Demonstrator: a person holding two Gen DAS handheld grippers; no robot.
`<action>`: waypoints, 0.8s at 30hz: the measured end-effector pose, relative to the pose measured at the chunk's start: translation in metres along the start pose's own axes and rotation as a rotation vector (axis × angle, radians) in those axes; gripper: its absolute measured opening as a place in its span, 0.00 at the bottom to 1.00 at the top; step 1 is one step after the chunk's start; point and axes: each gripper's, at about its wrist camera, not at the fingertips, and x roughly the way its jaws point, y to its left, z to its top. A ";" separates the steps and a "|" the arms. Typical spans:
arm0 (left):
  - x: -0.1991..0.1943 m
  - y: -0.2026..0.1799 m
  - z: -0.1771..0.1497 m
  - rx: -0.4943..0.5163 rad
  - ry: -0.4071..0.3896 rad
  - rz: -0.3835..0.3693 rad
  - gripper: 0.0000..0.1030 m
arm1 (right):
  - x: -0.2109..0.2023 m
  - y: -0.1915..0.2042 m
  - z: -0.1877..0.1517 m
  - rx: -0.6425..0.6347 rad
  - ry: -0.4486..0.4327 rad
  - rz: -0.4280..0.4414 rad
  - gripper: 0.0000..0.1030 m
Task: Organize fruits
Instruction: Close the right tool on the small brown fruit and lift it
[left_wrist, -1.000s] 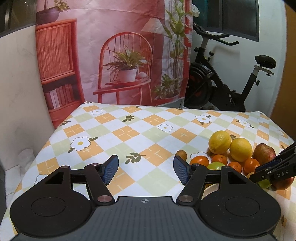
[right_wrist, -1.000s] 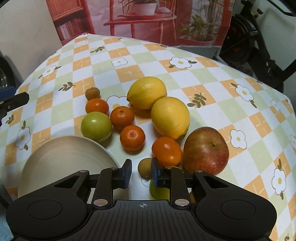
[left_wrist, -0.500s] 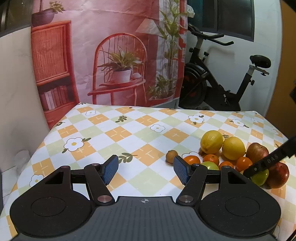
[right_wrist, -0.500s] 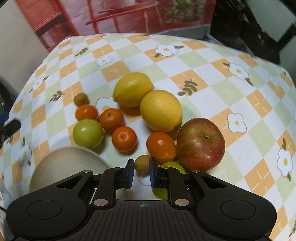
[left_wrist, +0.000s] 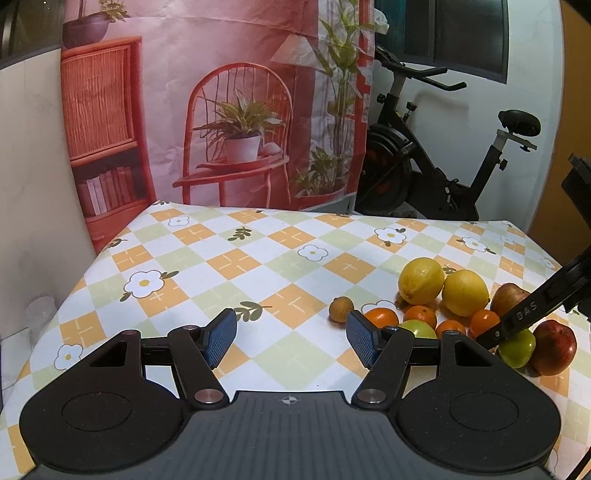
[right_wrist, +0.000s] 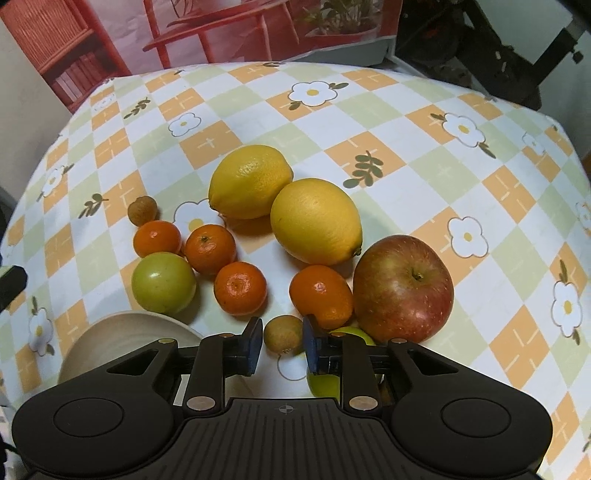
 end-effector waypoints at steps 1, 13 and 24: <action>0.000 0.000 -0.001 0.000 -0.002 -0.001 0.67 | 0.001 0.002 0.000 -0.006 -0.003 -0.015 0.22; -0.001 0.000 0.000 -0.004 -0.008 -0.011 0.67 | 0.007 0.028 -0.006 -0.141 -0.027 -0.139 0.22; 0.002 0.000 0.000 -0.004 0.000 -0.018 0.67 | 0.002 0.007 -0.010 -0.014 -0.052 0.008 0.22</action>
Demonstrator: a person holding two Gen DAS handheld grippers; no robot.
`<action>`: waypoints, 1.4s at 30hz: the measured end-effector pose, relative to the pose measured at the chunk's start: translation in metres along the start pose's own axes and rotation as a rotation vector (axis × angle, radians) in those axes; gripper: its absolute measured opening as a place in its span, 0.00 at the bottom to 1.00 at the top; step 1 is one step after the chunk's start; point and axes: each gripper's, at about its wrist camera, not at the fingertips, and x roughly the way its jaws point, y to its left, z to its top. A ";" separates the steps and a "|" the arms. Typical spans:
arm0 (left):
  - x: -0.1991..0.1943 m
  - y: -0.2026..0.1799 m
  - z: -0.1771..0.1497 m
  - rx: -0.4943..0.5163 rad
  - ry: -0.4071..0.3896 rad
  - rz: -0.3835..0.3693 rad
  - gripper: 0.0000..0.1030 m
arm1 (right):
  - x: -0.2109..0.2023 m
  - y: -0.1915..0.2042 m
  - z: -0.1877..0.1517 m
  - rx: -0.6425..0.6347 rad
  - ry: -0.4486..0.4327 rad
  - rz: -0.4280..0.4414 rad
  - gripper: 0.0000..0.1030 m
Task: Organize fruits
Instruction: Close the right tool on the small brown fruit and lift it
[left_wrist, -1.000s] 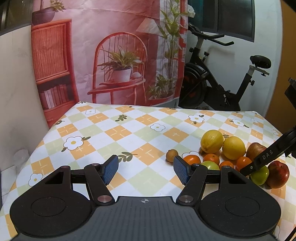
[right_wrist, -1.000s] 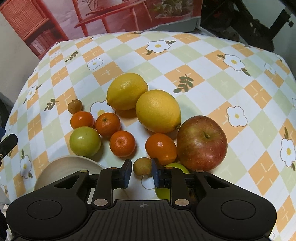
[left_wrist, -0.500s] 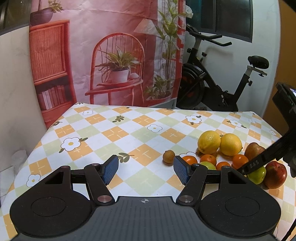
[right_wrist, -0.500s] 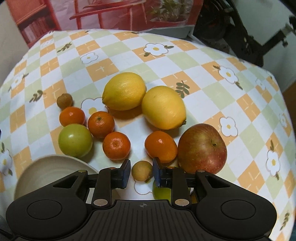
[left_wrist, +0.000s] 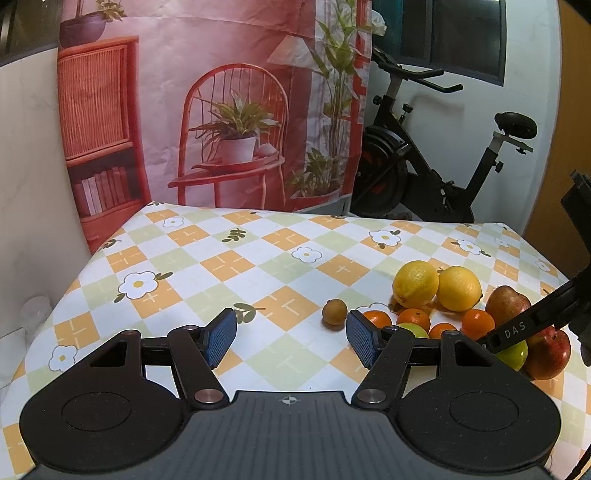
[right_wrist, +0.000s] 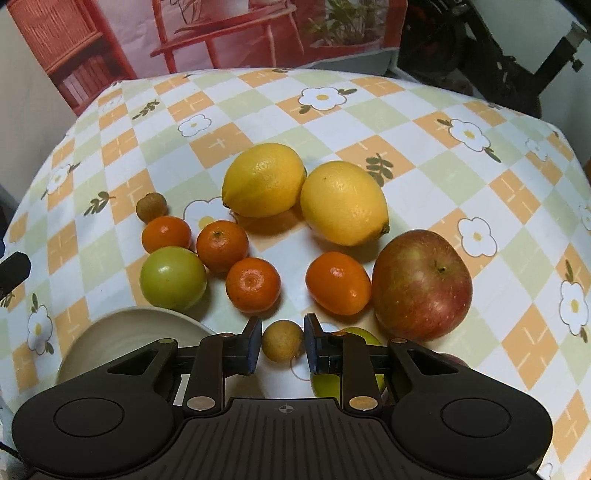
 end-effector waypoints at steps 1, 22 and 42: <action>0.000 0.000 0.000 0.001 0.002 0.000 0.67 | 0.000 0.000 0.000 -0.006 -0.004 -0.009 0.22; 0.009 0.000 0.002 -0.017 0.035 -0.024 0.67 | 0.004 0.010 -0.005 -0.133 -0.003 -0.039 0.21; 0.031 -0.003 0.019 -0.055 0.071 -0.035 0.66 | -0.054 -0.050 -0.032 0.069 -0.497 0.163 0.21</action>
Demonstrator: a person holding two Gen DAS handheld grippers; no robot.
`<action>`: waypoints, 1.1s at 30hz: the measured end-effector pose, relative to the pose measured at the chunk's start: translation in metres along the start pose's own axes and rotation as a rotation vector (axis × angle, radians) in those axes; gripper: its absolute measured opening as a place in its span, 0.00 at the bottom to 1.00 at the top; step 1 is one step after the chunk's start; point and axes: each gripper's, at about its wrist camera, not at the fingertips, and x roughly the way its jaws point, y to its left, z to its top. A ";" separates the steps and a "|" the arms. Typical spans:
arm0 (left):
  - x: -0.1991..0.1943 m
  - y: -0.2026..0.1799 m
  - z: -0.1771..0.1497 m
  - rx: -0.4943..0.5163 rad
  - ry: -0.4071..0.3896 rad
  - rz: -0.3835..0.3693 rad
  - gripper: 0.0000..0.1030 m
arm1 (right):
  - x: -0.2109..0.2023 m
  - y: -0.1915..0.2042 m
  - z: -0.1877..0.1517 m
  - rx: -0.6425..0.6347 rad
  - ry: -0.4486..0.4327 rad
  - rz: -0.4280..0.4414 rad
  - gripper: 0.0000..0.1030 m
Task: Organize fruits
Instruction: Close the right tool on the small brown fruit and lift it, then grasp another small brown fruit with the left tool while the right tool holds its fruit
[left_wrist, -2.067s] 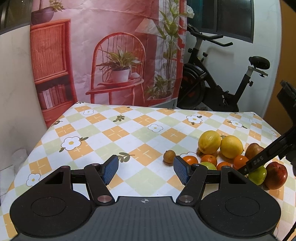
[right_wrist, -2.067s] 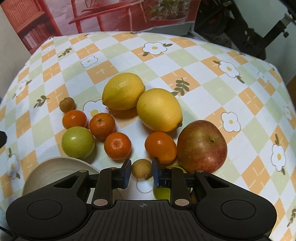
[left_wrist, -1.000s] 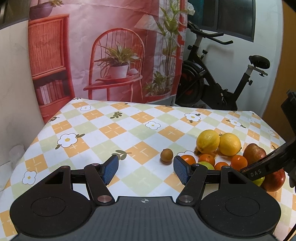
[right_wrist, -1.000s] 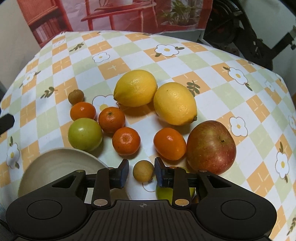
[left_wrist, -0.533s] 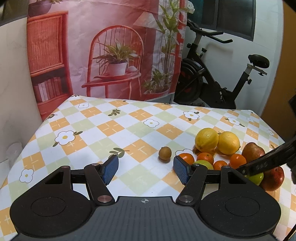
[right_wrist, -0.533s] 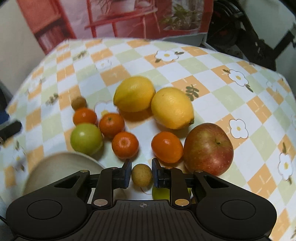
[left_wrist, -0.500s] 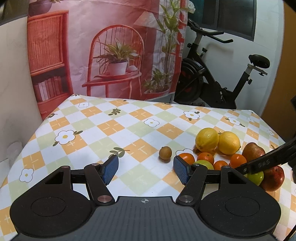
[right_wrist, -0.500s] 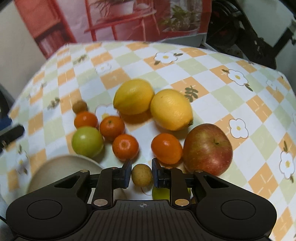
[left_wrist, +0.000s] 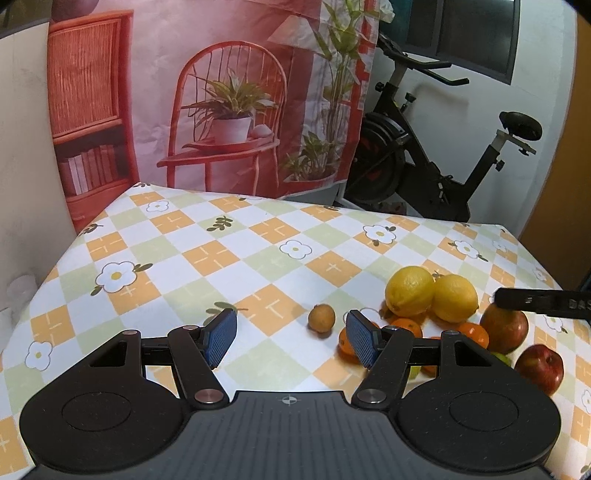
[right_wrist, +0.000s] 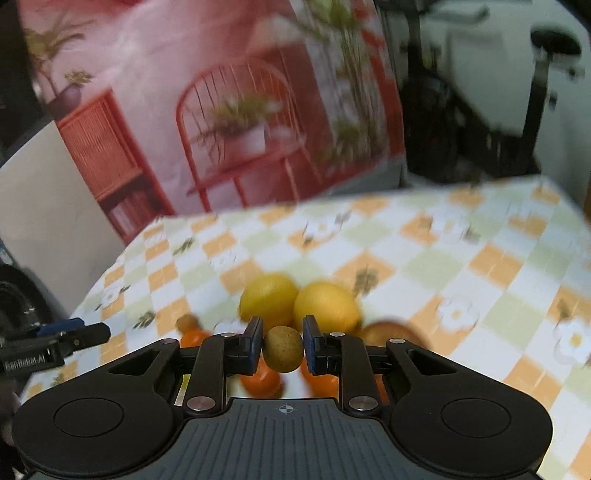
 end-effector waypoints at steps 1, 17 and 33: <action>0.004 -0.001 0.002 0.000 0.003 -0.001 0.66 | -0.002 0.000 0.000 -0.012 -0.018 -0.004 0.21; 0.109 0.004 0.018 -0.192 0.187 -0.051 0.44 | -0.006 -0.013 -0.013 -0.034 -0.093 0.008 0.21; 0.111 0.000 0.015 -0.160 0.200 -0.071 0.27 | -0.007 -0.016 -0.022 0.000 -0.075 0.033 0.21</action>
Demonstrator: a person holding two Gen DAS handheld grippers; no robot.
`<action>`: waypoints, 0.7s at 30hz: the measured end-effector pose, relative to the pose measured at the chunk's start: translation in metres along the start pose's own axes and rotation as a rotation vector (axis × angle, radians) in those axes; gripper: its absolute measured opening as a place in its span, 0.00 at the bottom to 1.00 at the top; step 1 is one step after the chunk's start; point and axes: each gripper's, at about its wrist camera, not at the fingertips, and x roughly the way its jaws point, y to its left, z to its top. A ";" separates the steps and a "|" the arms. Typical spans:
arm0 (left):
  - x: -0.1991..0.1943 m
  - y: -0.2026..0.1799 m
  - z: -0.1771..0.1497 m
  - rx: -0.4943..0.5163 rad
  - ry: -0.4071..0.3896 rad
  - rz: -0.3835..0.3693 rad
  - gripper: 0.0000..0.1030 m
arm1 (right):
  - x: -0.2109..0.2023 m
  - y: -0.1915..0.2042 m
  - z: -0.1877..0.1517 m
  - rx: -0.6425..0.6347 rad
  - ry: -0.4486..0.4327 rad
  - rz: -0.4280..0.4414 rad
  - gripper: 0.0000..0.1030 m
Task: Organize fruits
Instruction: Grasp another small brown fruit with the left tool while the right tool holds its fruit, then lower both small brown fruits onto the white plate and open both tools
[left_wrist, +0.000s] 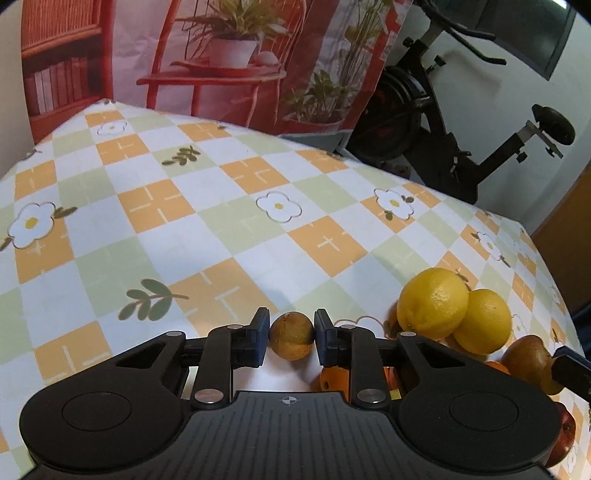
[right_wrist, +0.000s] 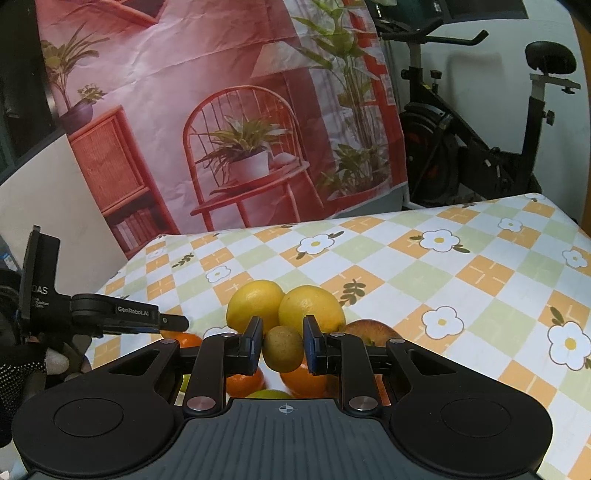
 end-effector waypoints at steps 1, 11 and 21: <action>-0.004 0.000 0.000 0.004 -0.009 -0.005 0.27 | -0.001 0.001 0.000 0.001 0.000 0.002 0.21; -0.071 -0.012 -0.033 0.143 -0.078 -0.045 0.27 | -0.011 0.029 -0.012 -0.067 0.023 0.078 0.21; -0.090 -0.014 -0.085 0.209 -0.017 -0.072 0.27 | 0.002 0.062 -0.051 -0.178 0.131 0.129 0.21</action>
